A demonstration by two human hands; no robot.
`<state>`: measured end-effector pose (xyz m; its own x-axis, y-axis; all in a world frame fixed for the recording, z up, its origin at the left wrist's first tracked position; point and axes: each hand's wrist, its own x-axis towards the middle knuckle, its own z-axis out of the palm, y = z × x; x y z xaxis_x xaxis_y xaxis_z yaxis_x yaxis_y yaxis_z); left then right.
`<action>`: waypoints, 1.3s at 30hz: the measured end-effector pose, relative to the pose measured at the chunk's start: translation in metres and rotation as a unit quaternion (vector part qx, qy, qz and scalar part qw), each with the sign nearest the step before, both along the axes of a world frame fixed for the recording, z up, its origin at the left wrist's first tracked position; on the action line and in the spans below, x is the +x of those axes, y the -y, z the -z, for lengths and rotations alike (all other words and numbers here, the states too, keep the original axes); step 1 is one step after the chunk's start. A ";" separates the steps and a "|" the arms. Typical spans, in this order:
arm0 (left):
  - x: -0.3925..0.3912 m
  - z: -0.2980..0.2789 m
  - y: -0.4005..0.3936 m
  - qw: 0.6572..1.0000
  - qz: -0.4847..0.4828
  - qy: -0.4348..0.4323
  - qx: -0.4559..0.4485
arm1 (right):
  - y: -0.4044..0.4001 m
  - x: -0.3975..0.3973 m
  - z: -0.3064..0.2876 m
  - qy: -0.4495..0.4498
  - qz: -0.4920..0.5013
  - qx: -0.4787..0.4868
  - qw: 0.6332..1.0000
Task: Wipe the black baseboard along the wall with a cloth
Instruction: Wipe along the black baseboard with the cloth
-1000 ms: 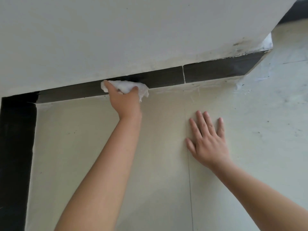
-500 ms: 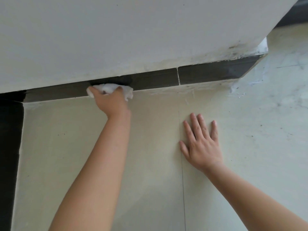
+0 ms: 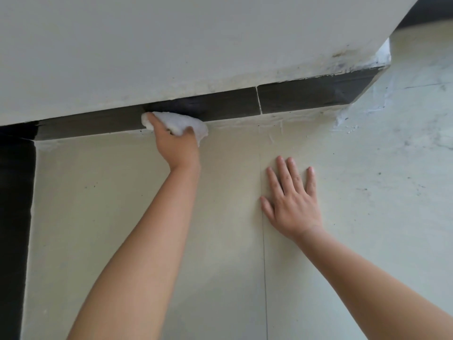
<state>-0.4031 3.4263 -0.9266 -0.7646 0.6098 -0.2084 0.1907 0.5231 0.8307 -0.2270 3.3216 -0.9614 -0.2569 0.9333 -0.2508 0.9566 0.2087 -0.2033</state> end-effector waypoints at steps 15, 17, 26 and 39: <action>0.088 0.017 -0.001 0.986 0.055 0.160 -0.003 | -0.001 0.000 -0.004 -0.002 0.004 -0.009 1.000; 0.100 0.019 0.003 0.981 0.085 0.175 0.003 | 0.000 0.000 -0.004 -0.006 0.005 -0.005 1.000; 0.059 0.021 0.003 0.994 0.052 0.088 -0.027 | 0.005 0.013 -0.004 -0.011 0.011 0.011 1.000; 0.090 0.008 0.011 0.989 0.088 0.121 -0.001 | 0.006 0.009 -0.004 0.006 0.013 0.010 1.000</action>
